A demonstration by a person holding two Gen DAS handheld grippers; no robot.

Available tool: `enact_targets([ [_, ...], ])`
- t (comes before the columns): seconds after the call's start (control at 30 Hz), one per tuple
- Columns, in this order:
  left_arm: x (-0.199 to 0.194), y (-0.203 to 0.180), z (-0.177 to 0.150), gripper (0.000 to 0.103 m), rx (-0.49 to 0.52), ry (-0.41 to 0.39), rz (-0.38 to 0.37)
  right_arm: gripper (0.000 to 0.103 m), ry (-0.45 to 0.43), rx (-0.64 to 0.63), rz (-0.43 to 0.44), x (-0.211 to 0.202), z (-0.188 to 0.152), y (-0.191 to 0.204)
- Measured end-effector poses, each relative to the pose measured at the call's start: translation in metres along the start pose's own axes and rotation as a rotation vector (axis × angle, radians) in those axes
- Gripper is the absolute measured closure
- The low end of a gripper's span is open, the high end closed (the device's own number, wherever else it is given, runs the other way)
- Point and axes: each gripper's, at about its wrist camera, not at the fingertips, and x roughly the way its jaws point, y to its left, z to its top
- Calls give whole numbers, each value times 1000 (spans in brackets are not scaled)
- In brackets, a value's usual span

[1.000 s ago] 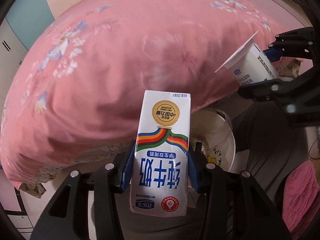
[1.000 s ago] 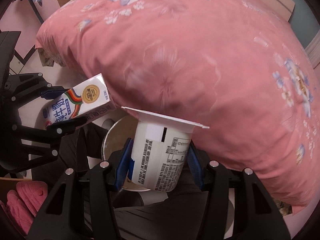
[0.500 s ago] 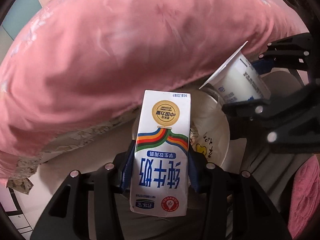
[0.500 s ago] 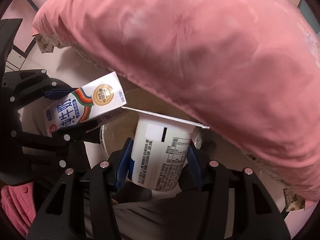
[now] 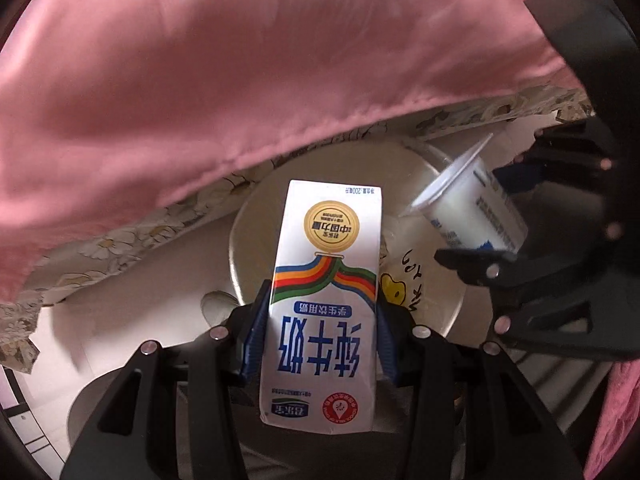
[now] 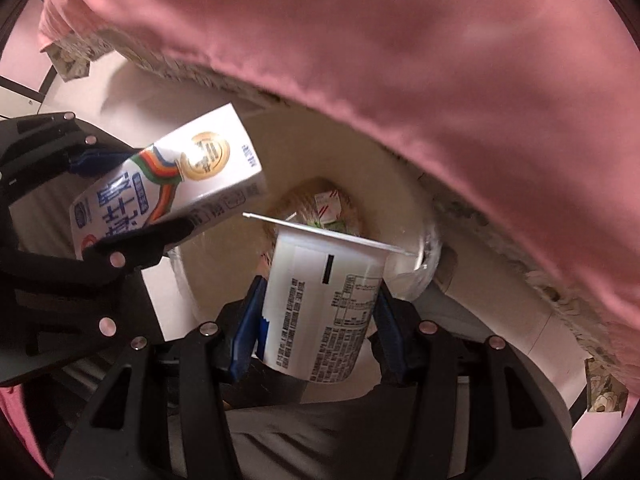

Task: Collect trash
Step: 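Open the left tool to drop the milk carton while the right tool drops the yogurt cup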

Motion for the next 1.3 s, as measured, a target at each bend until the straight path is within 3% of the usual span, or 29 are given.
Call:
enact_targets([
  [0.33,54,9,18,55,-64,81,-29,49,94,45,38,50,16,-7],
  [0.73,107,22,32,54,-169,176,-77,49,168,85,19,104,19,-21],
  [1.07,137,28,31,54,-235,206,-94,49,202,110,20,134,27,-24],
  [1.13,140,34,32,52,-259,208,-98,49,209,98,10,139,29,-23],
  [1.2,137,42,30,38,-278,212,-103,46,216,85,12,139,26,-22],
  [1.3,136,47,29,33,-301,205,-106,42,204,70,22,137,26,-20],
])
